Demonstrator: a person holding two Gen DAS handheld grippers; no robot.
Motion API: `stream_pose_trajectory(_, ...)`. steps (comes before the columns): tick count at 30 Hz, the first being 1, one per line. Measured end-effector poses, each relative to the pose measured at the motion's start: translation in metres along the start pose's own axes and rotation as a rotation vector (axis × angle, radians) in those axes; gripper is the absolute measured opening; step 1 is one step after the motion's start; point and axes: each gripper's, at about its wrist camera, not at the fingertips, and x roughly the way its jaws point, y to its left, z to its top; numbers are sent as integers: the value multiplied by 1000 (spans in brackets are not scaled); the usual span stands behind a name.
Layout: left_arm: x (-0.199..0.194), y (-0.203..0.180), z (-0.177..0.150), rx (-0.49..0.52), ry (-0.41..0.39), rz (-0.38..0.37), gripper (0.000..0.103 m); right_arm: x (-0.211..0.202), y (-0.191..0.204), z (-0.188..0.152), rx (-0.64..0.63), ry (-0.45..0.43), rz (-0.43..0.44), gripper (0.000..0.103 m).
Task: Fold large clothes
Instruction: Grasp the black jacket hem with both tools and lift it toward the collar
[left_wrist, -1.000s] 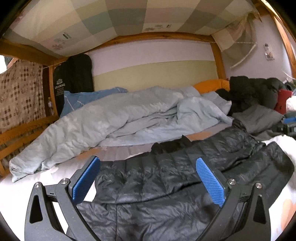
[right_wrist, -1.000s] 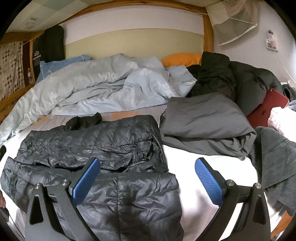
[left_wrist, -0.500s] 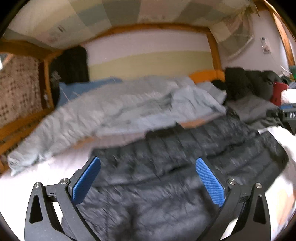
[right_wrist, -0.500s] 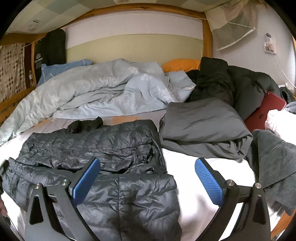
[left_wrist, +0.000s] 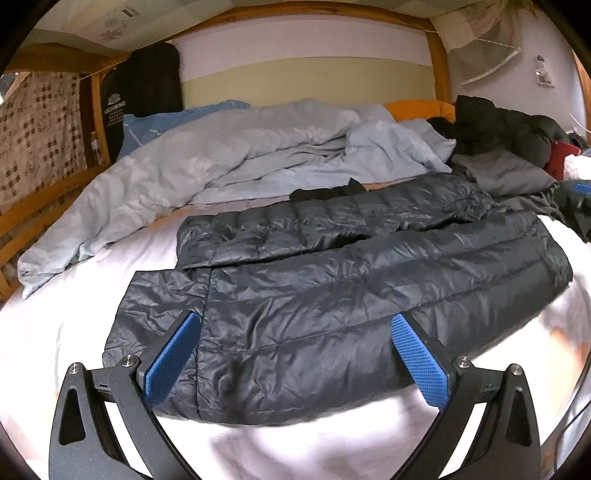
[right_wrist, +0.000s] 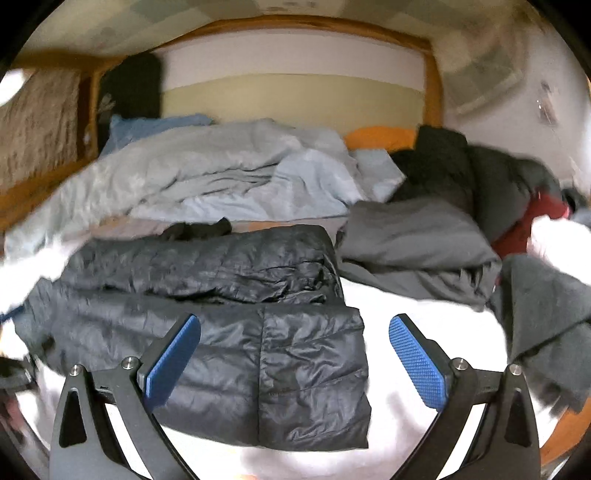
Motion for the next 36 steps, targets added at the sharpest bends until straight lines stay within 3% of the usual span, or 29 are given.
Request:
stream_pose_trajectory(2,4,1,-4,13,38,-37,96,5,18,-11,-98,24,-6,103)
stream_pose_trajectory(6,5,-10,-16,68,121,-103,84,11,46,-38,-227,122,90,103)
stream_pose_trajectory(9,-6,-33,-19,198,94,-37,84,4,61,-54,-282,166,171,103)
stream_pose_trajectory(11,-2,-41,-24,232,139,8,81,-1,69,-60,-315,166,191,103)
stream_pose_trajectory(12,4,-39,-26,217,175,10,73,-3,73,-63,-338,165,192,103)
stream_pose_trajectory(14,16,-31,-32,179,243,21,69,0,80,-68,-366,176,151,102)
stream_pose_trajectory(17,26,-21,-36,179,276,100,69,19,86,-75,-401,224,13,101)
stream_pose_trajectory(21,26,-8,-45,228,270,226,69,23,99,-85,-493,231,-23,98)
stream_pose_trajectory(28,35,26,-35,85,292,177,69,34,97,-91,-500,252,-105,96)
stream_pose_trajectory(29,36,29,-33,63,285,171,66,39,94,-87,-485,244,-131,90)
stream_pose_trajectory(31,36,31,-30,31,265,179,47,45,83,-81,-426,258,-140,83)
stream_pose_trajectory(32,35,32,-28,20,249,194,30,46,77,-77,-387,274,-116,71)
stream_pose_trajectory(33,30,32,-27,12,234,199,20,48,72,-75,-346,291,-86,61)
stream_pose_trajectory(34,26,32,-25,7,217,187,17,47,69,-74,-320,302,-68,40)
stream_pose_trajectory(35,21,30,-23,9,204,175,12,46,67,-73,-301,313,-44,28)
stream_pose_trajectory(36,18,28,-21,16,193,178,10,42,66,-71,-280,316,-13,25)
